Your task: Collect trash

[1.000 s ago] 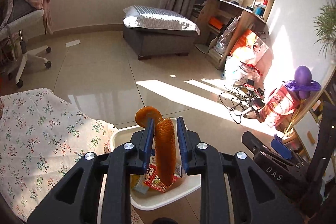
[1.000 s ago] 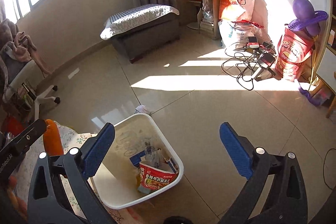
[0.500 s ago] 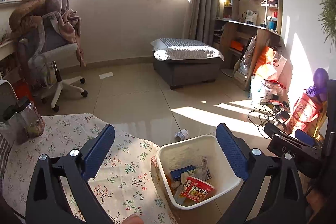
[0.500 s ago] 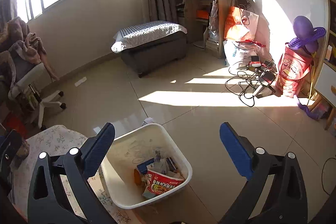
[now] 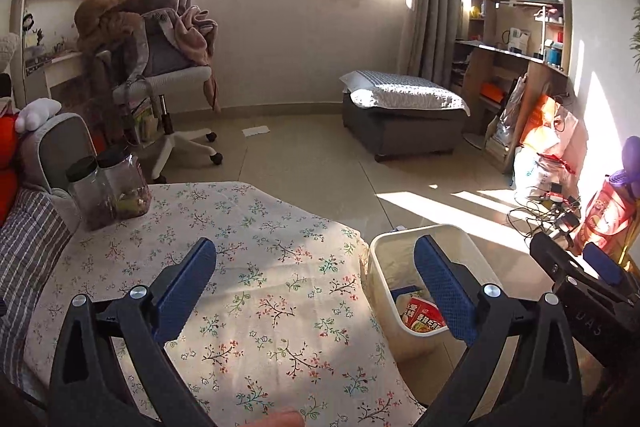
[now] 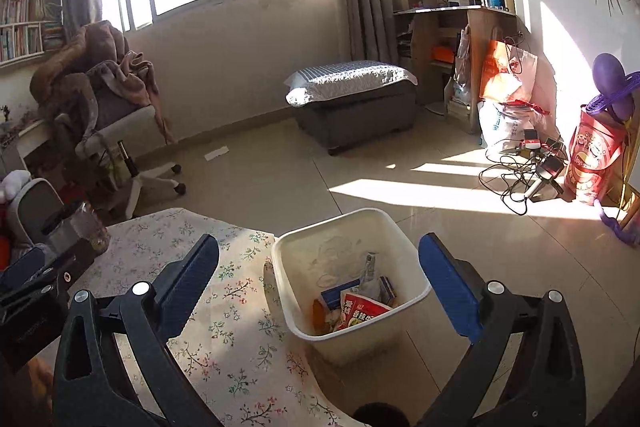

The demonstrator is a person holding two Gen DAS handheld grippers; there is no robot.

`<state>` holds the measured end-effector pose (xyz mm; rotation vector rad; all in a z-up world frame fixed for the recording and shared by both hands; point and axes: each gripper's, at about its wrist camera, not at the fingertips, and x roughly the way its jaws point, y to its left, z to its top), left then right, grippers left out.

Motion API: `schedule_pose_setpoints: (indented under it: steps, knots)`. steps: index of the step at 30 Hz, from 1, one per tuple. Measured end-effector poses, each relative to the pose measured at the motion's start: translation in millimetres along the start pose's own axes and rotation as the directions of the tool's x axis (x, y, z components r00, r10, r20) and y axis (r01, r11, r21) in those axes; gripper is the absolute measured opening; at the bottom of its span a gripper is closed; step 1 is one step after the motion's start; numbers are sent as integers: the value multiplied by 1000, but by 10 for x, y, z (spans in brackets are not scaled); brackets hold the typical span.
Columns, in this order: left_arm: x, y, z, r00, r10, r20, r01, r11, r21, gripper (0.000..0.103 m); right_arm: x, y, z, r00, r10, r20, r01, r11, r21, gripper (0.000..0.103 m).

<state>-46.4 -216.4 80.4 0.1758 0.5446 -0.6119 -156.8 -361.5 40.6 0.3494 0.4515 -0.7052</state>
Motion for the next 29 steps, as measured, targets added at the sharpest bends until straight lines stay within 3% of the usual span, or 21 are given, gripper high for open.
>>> schedule_pose_setpoints:
  steps: [10, 29]
  knots:
    - [45, 480, -306, 998, 38, -46, -41, 997, -66, 96, 83, 330, -189, 1000, -10, -15, 9, 996, -93, 96]
    - [86, 445, -373, 996, 50, -71, -54, 997, -57, 96, 109, 374, -213, 999, 14, -41, -17, 997, -76, 96]
